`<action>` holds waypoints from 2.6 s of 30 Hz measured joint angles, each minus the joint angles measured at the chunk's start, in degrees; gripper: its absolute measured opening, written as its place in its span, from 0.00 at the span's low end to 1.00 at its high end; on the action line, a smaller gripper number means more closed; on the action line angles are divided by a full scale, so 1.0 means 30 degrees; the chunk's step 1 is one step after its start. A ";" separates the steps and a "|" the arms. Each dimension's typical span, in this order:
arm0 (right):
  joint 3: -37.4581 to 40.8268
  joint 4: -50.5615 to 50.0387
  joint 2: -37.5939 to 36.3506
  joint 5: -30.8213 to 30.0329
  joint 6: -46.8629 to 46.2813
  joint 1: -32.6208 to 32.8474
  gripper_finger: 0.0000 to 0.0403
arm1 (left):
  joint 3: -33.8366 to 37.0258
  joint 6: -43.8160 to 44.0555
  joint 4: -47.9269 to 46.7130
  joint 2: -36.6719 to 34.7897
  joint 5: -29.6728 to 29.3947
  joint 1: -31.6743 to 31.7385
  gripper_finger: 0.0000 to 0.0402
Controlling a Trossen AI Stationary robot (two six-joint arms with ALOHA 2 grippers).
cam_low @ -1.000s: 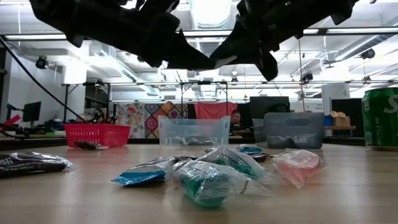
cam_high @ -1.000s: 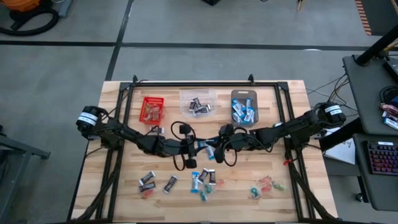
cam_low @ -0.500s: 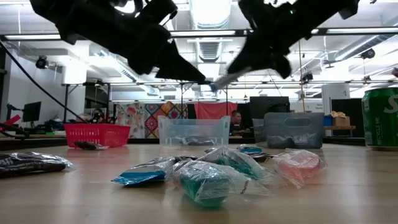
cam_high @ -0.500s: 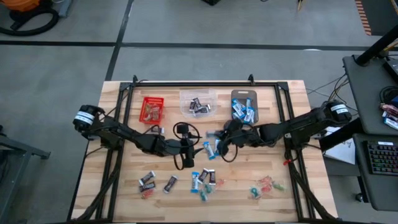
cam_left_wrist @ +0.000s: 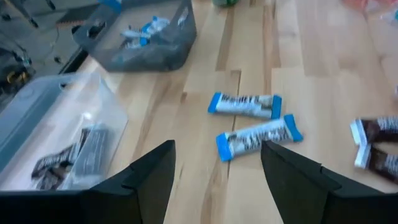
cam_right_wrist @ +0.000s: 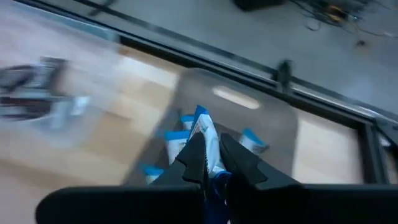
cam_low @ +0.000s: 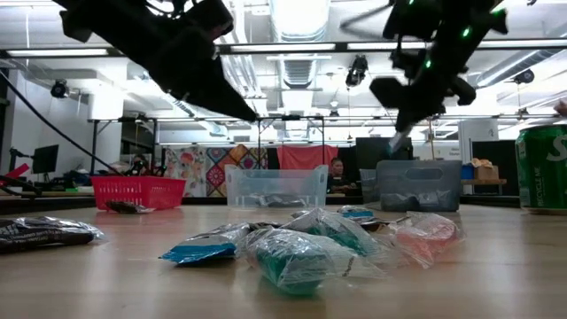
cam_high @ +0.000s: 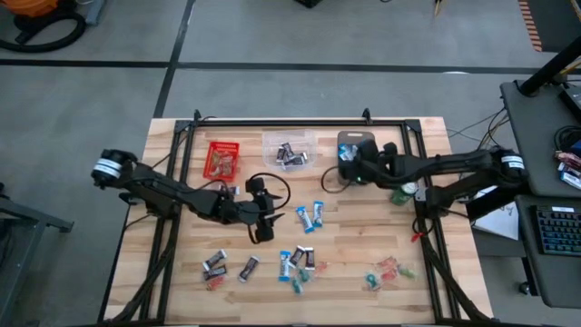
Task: Sort candy
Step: Put the white chocolate bar into the black bin, then put the black chocolate bar into the transparent bin
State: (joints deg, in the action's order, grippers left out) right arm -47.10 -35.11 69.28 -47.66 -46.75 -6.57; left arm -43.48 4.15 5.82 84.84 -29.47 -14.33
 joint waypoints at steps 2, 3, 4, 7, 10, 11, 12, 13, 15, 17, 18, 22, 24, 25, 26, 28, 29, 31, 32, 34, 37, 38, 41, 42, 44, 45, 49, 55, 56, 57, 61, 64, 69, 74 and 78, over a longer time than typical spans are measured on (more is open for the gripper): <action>0.0078 0.0007 0.0304 0.0040 0.0019 -0.0534 0.07 | 0.0000 0.0162 -0.0494 -0.0149 0.0027 -0.0042 0.55; 0.0091 -0.0030 0.0448 0.0076 0.0023 -0.0680 0.09 | 0.0000 0.0268 -0.0821 -0.0170 0.0136 -0.0056 0.55; 0.0091 0.0038 0.0566 0.0073 0.0023 -0.0745 0.10 | 0.0000 0.0321 -0.1144 -0.0183 0.0263 -0.0071 0.55; 0.0069 0.0010 0.0845 0.0066 0.0038 -0.0804 0.16 | -0.0002 0.0550 -0.1739 -0.0183 0.1135 -0.0078 0.55; -0.0004 0.0016 0.0935 0.0083 0.0067 -0.0786 0.21 | 0.0000 0.0924 -0.2495 -0.0176 0.1665 -0.0078 0.55; -0.0015 0.0010 0.0952 0.0087 0.0071 -0.0782 0.23 | 0.0000 0.1046 -0.2734 -0.0176 0.1665 -0.0089 0.55; -0.0029 0.0017 0.0949 0.0135 0.0074 -0.0772 0.24 | 0.0000 0.1207 -0.3096 -0.0189 0.1674 -0.0101 0.54; -0.0033 0.0021 0.0937 0.0295 0.0070 -0.0772 0.26 | 0.0000 0.1290 -0.3598 -0.0190 0.1675 -0.0100 0.54; -0.0033 0.0028 0.0920 0.0548 0.0073 -0.0772 0.28 | 0.0000 0.1379 -0.4884 -0.0190 0.1681 -0.0100 0.54; -0.0033 0.0046 0.0887 0.0759 0.0067 -0.0772 0.30 | 0.0000 0.1471 -0.6394 -0.0190 0.1676 -0.0100 0.54; -0.0033 0.0104 0.0880 0.0937 0.0067 -0.0772 0.31 | 0.0000 0.1575 -0.7252 -0.0190 0.1680 -0.0100 0.54; -0.0033 0.0316 0.0879 0.1481 0.0104 -0.0706 0.34 | 0.0000 0.3286 -1.0777 -0.0190 0.1489 -0.0088 0.54; -0.0033 0.0371 0.0879 0.1537 0.0104 -0.0640 0.35 | 0.0000 0.4534 -1.2323 -0.0162 0.1153 -0.0078 0.54; -0.0033 0.0372 0.0879 0.1540 0.0104 -0.0607 0.35 | 0.0000 0.5018 -1.2915 -0.0108 0.1091 -0.0078 0.54; -0.0033 0.0393 0.0879 0.1537 0.0104 -0.0567 0.36 | 0.0000 0.5290 -1.3611 -0.0041 0.1042 -0.0078 0.54; -0.0033 0.0504 0.0879 0.1537 0.0117 -0.0517 0.36 | 0.0011 0.5490 -1.5033 0.0192 0.0472 -0.0063 0.54; -0.0040 0.0531 0.0879 0.1545 0.0123 -0.0517 0.36 | 0.0042 0.5514 -1.5554 0.0352 -0.0033 -0.0063 0.54; -0.0040 0.0538 0.0879 0.1541 0.0137 -0.0473 0.37 | 0.0171 0.5521 -1.6527 0.0628 -0.1320 -0.0031 0.54; -0.0040 0.0538 0.0879 0.1541 0.0151 -0.0460 0.37 | 0.0260 0.5485 -1.6810 0.0786 -0.1871 0.0036 0.53; -0.0040 0.0560 0.0879 0.1543 0.0161 -0.0371 0.37 | 0.0441 0.5339 -1.6778 0.1089 -0.2263 0.0307 0.50; -0.0040 0.0595 0.0878 0.1545 0.0160 -0.0212 0.36 | 0.0718 0.5311 -1.6614 0.1450 -0.2346 0.0896 0.39; -0.0040 0.0623 0.0874 0.1545 0.0157 -0.0179 0.36 | 0.0785 0.5305 -1.6572 0.1559 -0.2346 0.1111 0.34; -0.0040 0.0829 0.0901 0.1537 0.0308 -0.0138 0.36 | 0.0844 0.5361 -1.6434 0.1690 -0.2353 0.1790 0.18; -0.0040 0.0869 0.0922 0.1545 0.0308 -0.0138 0.36 | 0.0818 0.5426 -1.6312 0.1704 -0.2346 0.1991 0.12; -0.0040 0.0924 0.0952 0.1545 0.0315 -0.0138 0.37 | 0.0753 0.5442 -1.5922 0.1704 -0.2361 0.2328 0.04; -0.0040 0.0924 0.0952 0.1538 0.0322 -0.0138 0.37 | 0.0727 0.5426 -1.5571 0.1704 -0.2375 0.2467 0.02; -0.0040 0.0936 0.0952 0.1545 0.0318 -0.0135 0.36 | 0.0800 0.4974 -1.4986 0.1704 -0.2463 0.2795 0.04; -0.0040 0.0939 0.0952 0.1574 0.0308 0.0030 0.35 | 0.1207 0.4953 -1.4401 0.1704 -0.2484 0.2936 0.00; -0.0040 0.0946 0.0952 0.1584 0.0308 0.0058 0.35 | 0.1315 0.4953 -1.4353 0.1704 -0.2484 0.2946 0.01; -0.0044 0.0939 0.0952 0.1609 0.0308 0.0098 0.35 | 0.1394 0.4961 -1.4337 0.1704 -0.2484 0.2946 0.01; -0.0043 0.0946 0.0959 0.1610 0.0293 0.0234 0.36 | 0.1779 0.4996 -1.3624 0.1704 -0.2477 0.2946 0.00; -0.0047 0.0954 0.0959 0.1751 0.0293 0.0248 0.36 | 0.2248 0.4988 -1.2769 0.1704 -0.2371 0.2946 0.00; -0.0042 0.0949 0.0967 0.1925 0.0293 0.0241 0.36 | 0.2594 0.5215 -1.2117 0.1668 -0.1899 0.2854 0.00; -0.0047 0.0946 0.0967 0.1967 0.0293 0.0241 0.36 | 0.2017 0.4837 -1.1785 0.1628 0.0394 0.2531 0.00; -0.0044 0.0947 0.0967 0.2006 0.0293 0.0241 0.36 | 0.0983 0.4327 -1.1642 0.1660 0.2118 0.1851 0.00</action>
State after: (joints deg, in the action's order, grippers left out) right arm -47.23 -32.27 72.18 -41.64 -45.87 -5.85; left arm -40.53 17.13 -29.10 89.82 -23.12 -8.78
